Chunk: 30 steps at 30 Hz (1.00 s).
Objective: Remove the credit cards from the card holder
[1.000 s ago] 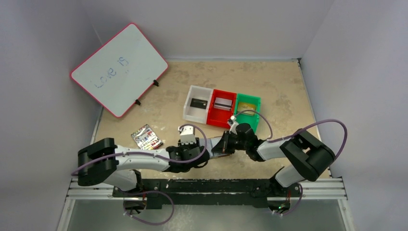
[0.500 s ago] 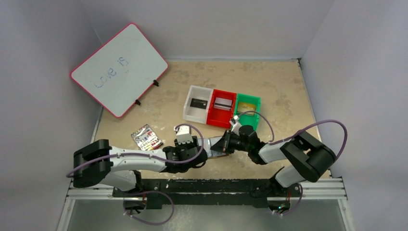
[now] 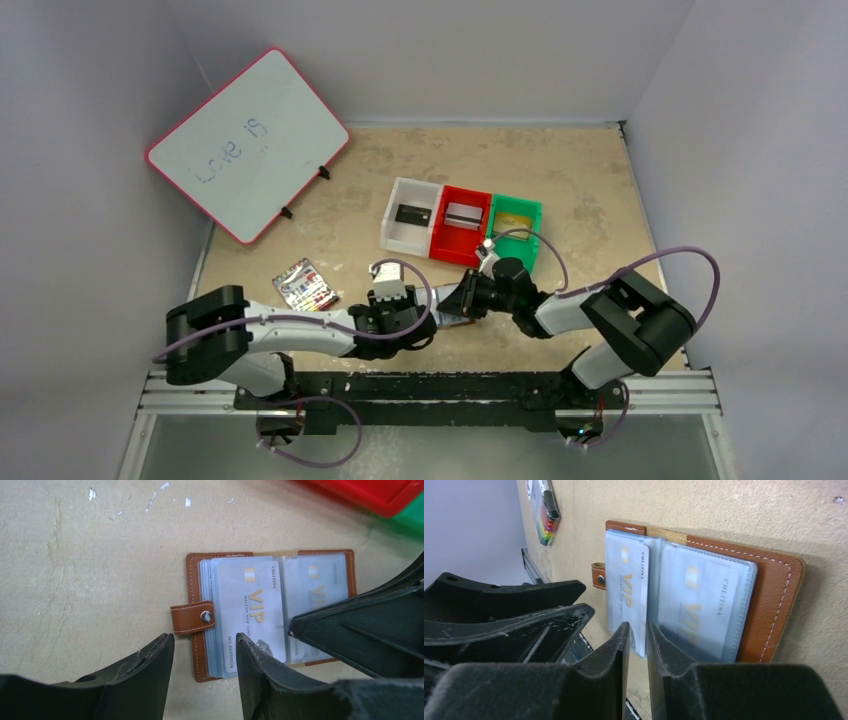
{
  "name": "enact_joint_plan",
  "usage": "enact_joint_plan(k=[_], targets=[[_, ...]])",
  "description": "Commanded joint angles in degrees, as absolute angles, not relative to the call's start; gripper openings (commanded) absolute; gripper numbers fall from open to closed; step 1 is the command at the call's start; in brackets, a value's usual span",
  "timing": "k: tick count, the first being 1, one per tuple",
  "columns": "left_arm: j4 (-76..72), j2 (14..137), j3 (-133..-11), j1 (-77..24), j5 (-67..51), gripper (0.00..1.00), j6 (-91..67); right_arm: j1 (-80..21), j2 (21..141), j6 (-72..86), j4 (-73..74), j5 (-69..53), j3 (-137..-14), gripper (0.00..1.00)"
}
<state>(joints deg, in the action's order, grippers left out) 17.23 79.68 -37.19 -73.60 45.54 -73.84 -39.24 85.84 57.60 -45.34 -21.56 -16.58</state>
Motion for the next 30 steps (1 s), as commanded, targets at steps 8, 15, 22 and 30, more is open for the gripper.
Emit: enact_joint_plan(k=[8,15,22,30], targets=[[14.36,85.67,-40.84,-73.25,41.22,0.46,-68.96,-39.38,91.5,56.67,-49.11,-22.31,-19.0,0.21],[20.64,88.92,-43.19,-73.04,41.77,0.37,-67.97,-39.38,91.54,57.41,-50.74,-24.6,-18.94,0.11],[20.63,90.43,-43.34,-73.1,40.87,0.26,-67.37,-39.38,92.22,56.97,-50.82,-25.14,-20.86,0.13],[20.72,89.45,-43.67,-73.13,40.61,0.21,-65.52,-39.47,93.99,57.34,-47.9,-21.57,-22.45,0.18]])
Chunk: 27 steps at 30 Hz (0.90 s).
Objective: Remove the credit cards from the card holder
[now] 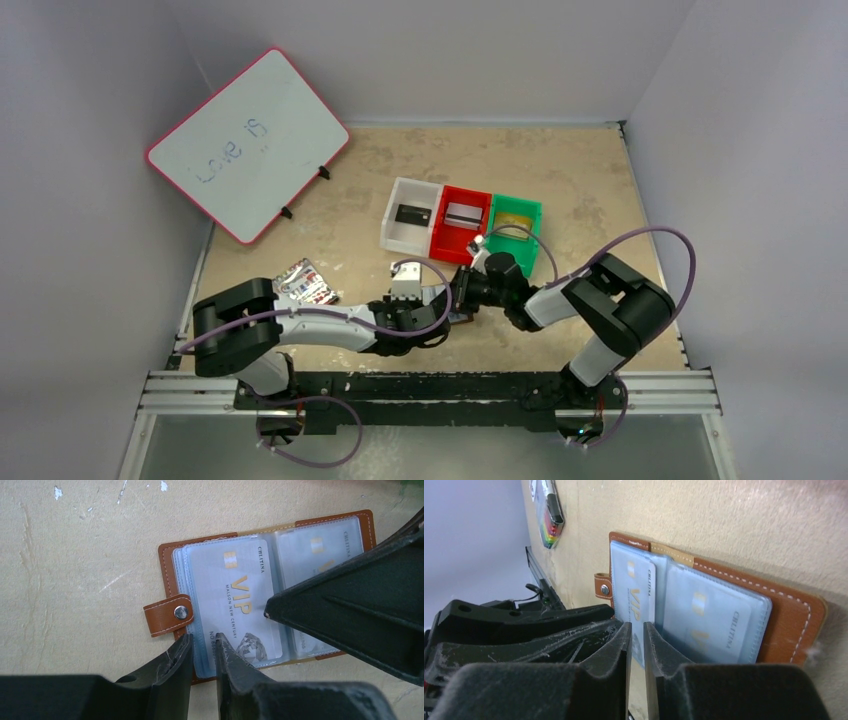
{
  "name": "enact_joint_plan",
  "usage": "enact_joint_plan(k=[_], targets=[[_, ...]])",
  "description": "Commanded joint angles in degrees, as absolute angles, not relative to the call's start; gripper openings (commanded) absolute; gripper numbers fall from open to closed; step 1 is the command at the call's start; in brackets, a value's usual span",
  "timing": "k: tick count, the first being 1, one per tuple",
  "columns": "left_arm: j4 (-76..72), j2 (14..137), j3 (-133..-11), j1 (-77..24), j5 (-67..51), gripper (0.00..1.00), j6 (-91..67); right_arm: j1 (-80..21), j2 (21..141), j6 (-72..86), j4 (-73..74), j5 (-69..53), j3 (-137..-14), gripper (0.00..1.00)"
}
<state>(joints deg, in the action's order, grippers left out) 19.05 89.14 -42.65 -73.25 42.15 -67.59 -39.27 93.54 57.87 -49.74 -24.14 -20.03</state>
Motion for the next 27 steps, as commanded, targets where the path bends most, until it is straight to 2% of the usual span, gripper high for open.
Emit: enact_joint_plan(k=[1,5,9,18,27], targets=[[20.81,89.47,-43.71,-73.09,40.61,0.21,-65.56,-39.51,93.66,57.2,-45.94,-20.02,-22.72,0.18],[21.14,89.42,-44.1,-73.1,40.91,0.2,-65.69,-39.62,89.27,56.02,-40.47,-15.94,-22.19,0.2],[20.58,88.59,-43.72,-73.12,41.57,0.24,-66.94,-39.64,86.11,53.89,-35.34,-13.45,-23.24,0.23],[18.65,87.81,-43.39,-73.12,41.05,0.29,-66.06,-39.98,92.03,55.0,-45.42,-21.38,-22.59,0.22],[15.99,87.69,-42.63,-73.16,39.64,0.16,-64.35,-40.1,94.81,58.31,-54.94,-25.63,-20.56,0.13]])
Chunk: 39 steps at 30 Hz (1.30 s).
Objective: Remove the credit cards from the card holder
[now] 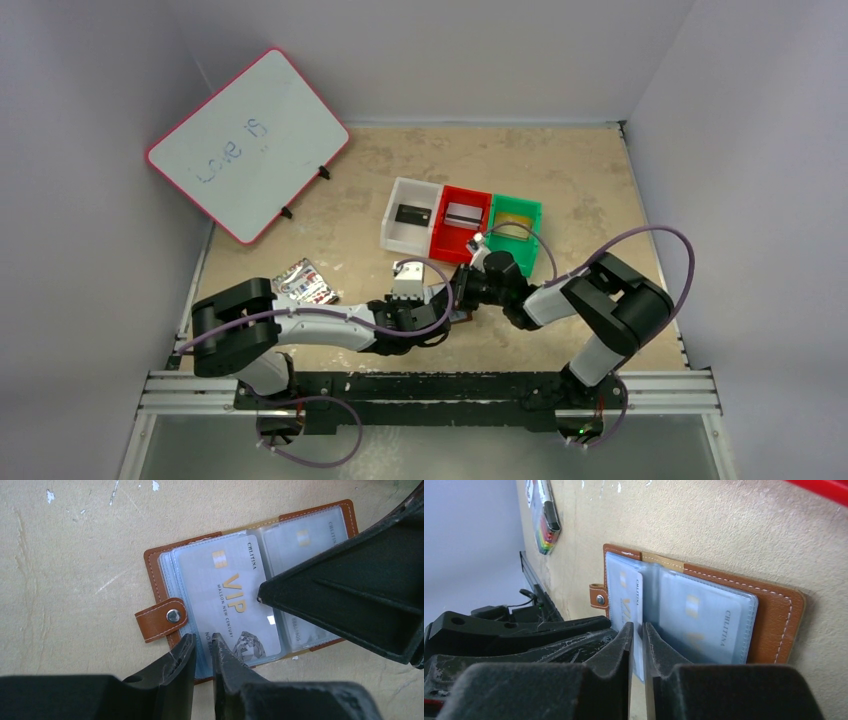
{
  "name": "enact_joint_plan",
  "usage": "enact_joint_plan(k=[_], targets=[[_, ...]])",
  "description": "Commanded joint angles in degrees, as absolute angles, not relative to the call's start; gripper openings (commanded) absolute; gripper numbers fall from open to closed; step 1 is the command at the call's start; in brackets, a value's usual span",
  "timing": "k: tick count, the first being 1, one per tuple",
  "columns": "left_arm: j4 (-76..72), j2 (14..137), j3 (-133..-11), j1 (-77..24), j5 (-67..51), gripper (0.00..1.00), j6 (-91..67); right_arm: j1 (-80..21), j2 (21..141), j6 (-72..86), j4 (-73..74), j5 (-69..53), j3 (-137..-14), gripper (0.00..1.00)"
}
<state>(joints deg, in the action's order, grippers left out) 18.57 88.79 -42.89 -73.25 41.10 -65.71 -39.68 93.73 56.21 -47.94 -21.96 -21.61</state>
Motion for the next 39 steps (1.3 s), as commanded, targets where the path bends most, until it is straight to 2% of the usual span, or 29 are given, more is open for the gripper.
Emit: enact_joint_plan(k=[1,7,20,39], targets=[[15.95,87.78,-42.51,-73.18,39.63,0.14,-64.25,-40.08,95.15,58.67,-55.82,-26.0,-20.38,0.12],[17.07,87.8,-42.57,-73.2,40.13,0.11,-64.57,-40.08,95.34,59.84,-58.57,-25.62,-18.68,0.0],[19.6,89.4,-43.14,-73.13,41.07,0.04,-66.02,-39.9,92.31,60.54,-54.93,-23.84,-16.46,0.0],[20.04,90.5,-43.03,-73.13,41.66,0.03,-66.42,-38.5,86.77,58.08,-48.11,-22.54,-15.12,0.0]])
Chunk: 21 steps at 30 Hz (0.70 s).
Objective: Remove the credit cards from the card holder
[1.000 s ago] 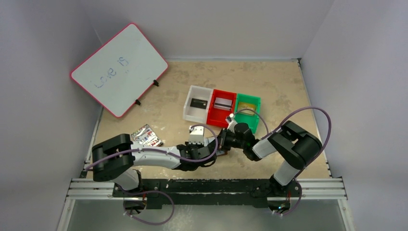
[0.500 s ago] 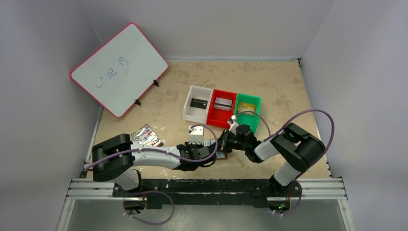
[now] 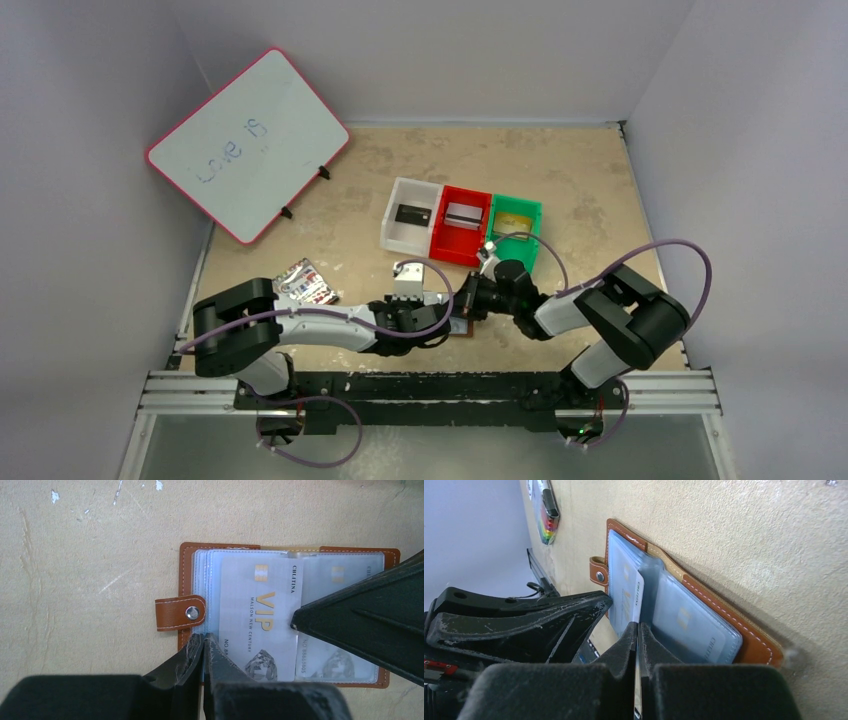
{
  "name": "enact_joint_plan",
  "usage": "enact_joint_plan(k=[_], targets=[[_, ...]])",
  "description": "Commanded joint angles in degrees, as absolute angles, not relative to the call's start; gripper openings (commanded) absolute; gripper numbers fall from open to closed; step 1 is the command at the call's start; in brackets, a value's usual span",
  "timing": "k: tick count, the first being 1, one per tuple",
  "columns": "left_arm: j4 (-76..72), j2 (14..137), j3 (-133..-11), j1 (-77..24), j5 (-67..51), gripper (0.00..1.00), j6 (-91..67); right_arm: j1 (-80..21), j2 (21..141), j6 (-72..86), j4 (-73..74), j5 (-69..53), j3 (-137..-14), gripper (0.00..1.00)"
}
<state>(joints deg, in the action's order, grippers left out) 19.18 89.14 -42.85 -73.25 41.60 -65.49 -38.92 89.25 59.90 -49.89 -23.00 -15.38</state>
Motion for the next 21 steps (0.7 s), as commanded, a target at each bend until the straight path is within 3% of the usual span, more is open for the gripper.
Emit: enact_joint_plan(k=[1,21], targets=[[20.07,90.6,-43.14,-73.13,41.66,0.03,-66.46,-38.45,86.44,57.85,-47.75,-22.75,-15.16,0.0],[19.79,89.94,-44.28,-73.13,41.59,0.02,-65.77,-38.14,82.33,54.93,-40.52,-21.36,-16.06,0.02]])
